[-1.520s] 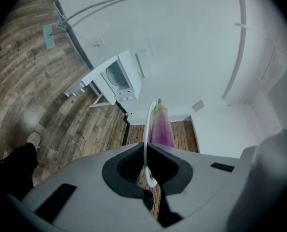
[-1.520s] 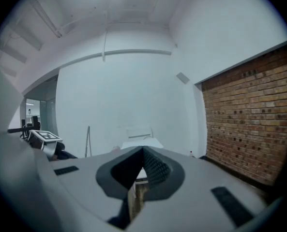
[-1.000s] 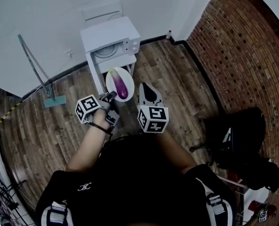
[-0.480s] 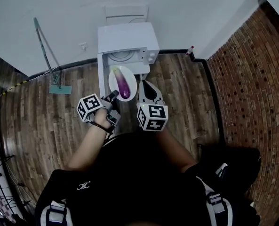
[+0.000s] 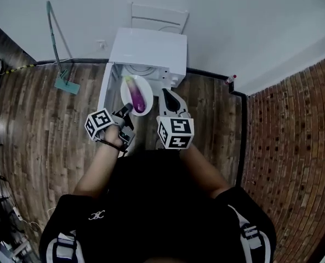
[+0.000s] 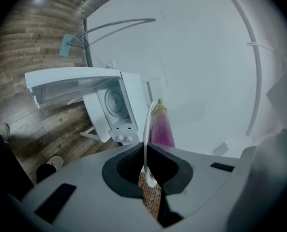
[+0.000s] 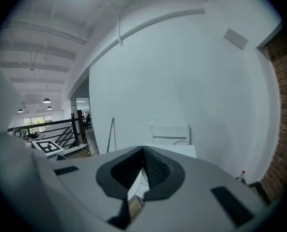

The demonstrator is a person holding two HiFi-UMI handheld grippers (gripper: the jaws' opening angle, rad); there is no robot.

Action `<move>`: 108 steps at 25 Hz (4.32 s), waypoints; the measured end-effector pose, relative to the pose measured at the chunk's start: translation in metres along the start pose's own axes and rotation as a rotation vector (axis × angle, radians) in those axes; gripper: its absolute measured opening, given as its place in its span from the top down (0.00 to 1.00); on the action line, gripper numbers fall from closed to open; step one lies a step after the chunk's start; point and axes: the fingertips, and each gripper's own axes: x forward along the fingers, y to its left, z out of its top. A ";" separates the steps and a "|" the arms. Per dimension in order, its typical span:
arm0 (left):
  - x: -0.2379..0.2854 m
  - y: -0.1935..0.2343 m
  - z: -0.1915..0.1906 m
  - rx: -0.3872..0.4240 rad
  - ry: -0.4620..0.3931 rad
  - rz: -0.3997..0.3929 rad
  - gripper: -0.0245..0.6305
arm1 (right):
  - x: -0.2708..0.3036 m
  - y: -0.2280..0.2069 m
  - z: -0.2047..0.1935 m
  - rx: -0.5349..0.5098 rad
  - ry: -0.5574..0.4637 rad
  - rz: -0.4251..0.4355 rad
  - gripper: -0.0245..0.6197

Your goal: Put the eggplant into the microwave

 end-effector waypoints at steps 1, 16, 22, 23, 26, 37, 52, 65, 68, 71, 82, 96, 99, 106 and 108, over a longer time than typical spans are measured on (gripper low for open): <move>0.008 0.000 -0.001 -0.002 -0.018 0.002 0.94 | 0.005 -0.009 0.000 -0.003 0.012 0.019 0.94; 0.145 0.111 0.043 -0.054 -0.116 0.050 0.94 | 0.115 -0.056 -0.097 -0.027 0.153 0.179 0.94; 0.211 0.176 0.076 -0.064 -0.121 0.065 0.94 | 0.144 -0.070 -0.162 -0.027 0.213 0.168 0.94; 0.221 0.184 0.082 -0.055 -0.117 0.065 0.94 | 0.145 -0.074 -0.172 -0.016 0.227 0.157 0.94; 0.251 0.201 0.098 -0.036 -0.114 0.057 0.94 | 0.139 -0.087 -0.204 -0.001 0.283 0.128 0.94; 0.323 0.221 0.149 -0.017 -0.199 0.019 0.94 | 0.127 -0.115 -0.264 -0.005 0.389 0.084 0.94; 0.367 0.214 0.178 0.075 -0.272 0.057 0.94 | 0.119 -0.128 -0.292 -0.013 0.440 0.059 0.94; 0.359 0.215 0.190 0.776 -0.289 0.470 0.80 | 0.111 -0.123 -0.313 -0.038 0.482 0.096 0.94; 0.349 0.217 0.197 0.835 -0.347 0.525 0.72 | 0.110 -0.123 -0.315 -0.039 0.489 0.097 0.94; 0.332 0.213 0.202 0.833 -0.394 0.525 0.70 | 0.113 -0.122 -0.312 -0.036 0.482 0.100 0.94; 0.226 0.116 0.109 0.962 -0.204 0.369 0.96 | 0.121 -0.091 -0.211 -0.023 0.361 0.137 0.94; 0.108 -0.176 0.031 1.126 -0.172 0.146 0.96 | 0.090 -0.085 0.043 0.031 0.039 0.076 0.94; 0.096 -0.228 0.040 1.196 -0.217 0.100 0.96 | 0.084 -0.087 0.080 0.046 -0.007 0.073 0.94; 0.078 -0.277 0.044 1.249 -0.272 0.057 0.96 | 0.079 -0.086 0.117 0.037 -0.097 0.079 0.94; 0.080 -0.276 0.045 1.265 -0.275 0.074 0.96 | 0.080 -0.086 0.123 0.032 -0.113 0.074 0.94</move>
